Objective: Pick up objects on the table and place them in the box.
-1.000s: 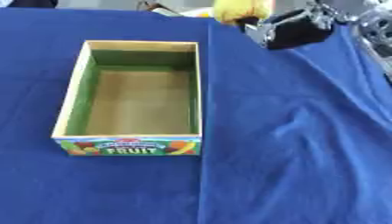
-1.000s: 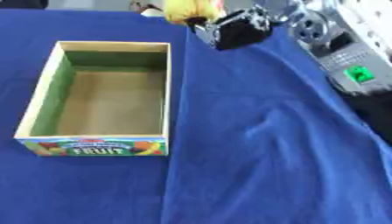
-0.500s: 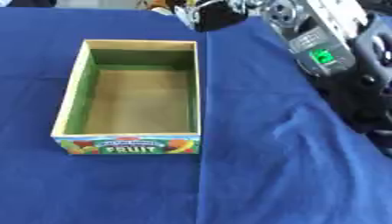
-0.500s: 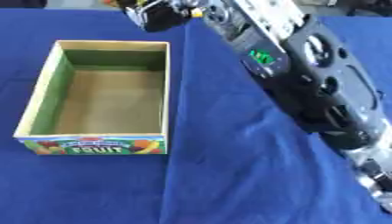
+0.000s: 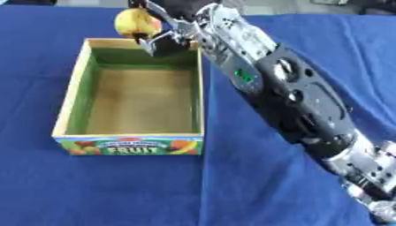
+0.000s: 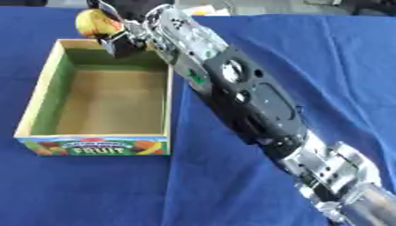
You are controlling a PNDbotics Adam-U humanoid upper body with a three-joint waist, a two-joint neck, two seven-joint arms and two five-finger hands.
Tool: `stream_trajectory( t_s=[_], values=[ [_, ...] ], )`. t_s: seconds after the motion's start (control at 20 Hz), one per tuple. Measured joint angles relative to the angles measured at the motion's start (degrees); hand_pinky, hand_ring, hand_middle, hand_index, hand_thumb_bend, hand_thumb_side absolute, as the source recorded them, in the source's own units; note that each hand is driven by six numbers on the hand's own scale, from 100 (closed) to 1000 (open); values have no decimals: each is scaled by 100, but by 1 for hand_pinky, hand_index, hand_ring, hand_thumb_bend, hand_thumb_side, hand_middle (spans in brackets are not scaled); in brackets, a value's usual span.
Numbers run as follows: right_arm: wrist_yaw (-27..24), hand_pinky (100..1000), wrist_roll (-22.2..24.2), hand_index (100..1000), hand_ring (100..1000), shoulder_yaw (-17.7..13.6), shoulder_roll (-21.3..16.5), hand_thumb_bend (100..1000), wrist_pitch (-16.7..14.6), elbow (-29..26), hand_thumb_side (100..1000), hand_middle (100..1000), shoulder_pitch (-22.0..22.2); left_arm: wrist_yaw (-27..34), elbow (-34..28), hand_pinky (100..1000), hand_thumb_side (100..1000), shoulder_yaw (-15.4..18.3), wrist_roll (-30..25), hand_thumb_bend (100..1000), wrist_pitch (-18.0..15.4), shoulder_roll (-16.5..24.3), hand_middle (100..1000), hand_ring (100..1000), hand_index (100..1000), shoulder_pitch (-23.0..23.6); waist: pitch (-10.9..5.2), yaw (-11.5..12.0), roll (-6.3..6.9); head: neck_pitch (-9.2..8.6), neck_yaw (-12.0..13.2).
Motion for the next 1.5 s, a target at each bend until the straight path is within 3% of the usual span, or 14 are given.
stream_trajectory(
  t_s=[0.45, 0.9, 1.2, 1.3, 1.5],
  values=[
    [52, 625, 199, 487, 558, 95, 222, 100, -227, 474, 198, 449, 99, 18, 0, 561, 984, -19, -8, 100, -20, 0, 831, 832, 725, -36, 21, 67, -30, -5, -3],
    [-179, 695, 1209, 550, 631, 49, 329, 100, -545, 885, 199, 511, 47, 60, 0, 561, 983, -20, -18, 100, -31, 1, 830, 833, 724, -46, 26, 123, -76, -14, -46],
    [-236, 751, 1716, 711, 702, 19, 338, 100, -714, 984, 203, 589, 46, 63, 0, 561, 983, -20, -21, 100, -30, 1, 830, 833, 724, -76, 48, 142, -78, -31, -47],
    [-237, 772, 1860, 816, 734, -2, 349, 100, -755, 989, 200, 637, 46, 63, 0, 561, 983, -20, -21, 100, -31, 1, 830, 833, 724, -77, 48, 143, -77, -31, -49],
    [-205, 788, 2099, 888, 757, -10, 367, 100, -831, 997, 204, 686, 43, 63, 0, 561, 983, -20, -21, 100, -31, 1, 830, 834, 724, -78, 48, 143, -75, -31, -53]
  ],
)
